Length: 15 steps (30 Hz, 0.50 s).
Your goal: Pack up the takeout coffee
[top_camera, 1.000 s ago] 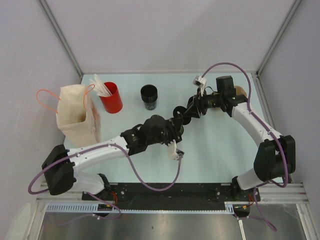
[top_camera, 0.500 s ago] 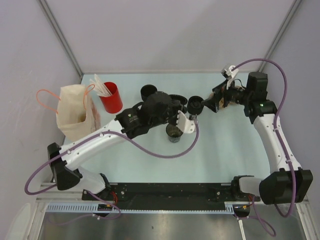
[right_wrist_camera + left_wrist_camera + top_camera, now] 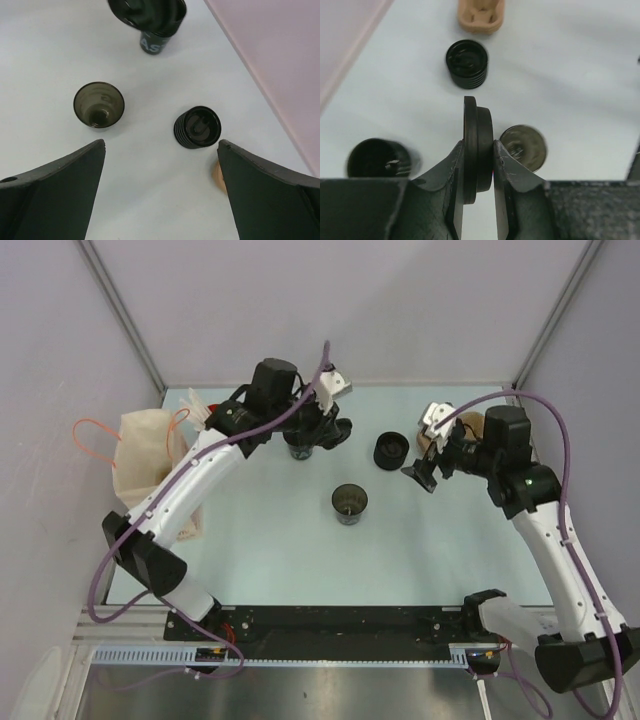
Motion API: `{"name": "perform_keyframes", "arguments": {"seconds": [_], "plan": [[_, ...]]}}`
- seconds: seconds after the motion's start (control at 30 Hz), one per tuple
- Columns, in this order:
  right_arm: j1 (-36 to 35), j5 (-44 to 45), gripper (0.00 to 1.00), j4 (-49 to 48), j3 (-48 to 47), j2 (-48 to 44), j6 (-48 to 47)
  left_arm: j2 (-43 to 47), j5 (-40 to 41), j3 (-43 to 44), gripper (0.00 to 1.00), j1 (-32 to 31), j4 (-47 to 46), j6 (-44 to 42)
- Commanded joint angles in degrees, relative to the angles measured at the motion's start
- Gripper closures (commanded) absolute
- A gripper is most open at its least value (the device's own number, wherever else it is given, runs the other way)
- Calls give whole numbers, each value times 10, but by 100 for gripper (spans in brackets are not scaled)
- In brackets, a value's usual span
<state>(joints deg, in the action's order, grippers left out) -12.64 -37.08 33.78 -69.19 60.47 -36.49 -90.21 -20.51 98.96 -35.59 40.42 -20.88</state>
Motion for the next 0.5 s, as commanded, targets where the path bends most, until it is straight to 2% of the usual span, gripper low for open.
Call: {"name": "perform_keyframes", "arguments": {"seconds": [0.0,0.07,0.17,0.47], "plan": [[-50,53,0,35,3,-31,-86,-16,-186,-23,83,49,-115,235],[-75,54,0,35,3,-30,-92,-24,-225,-38,85,61,-158,281],[-106,65,4,27,3,-24,-96,-49,-247,-39,86,72,-172,336],[-187,111,9,13,3,19,-114,-32,-266,-105,87,83,-263,479]]}}
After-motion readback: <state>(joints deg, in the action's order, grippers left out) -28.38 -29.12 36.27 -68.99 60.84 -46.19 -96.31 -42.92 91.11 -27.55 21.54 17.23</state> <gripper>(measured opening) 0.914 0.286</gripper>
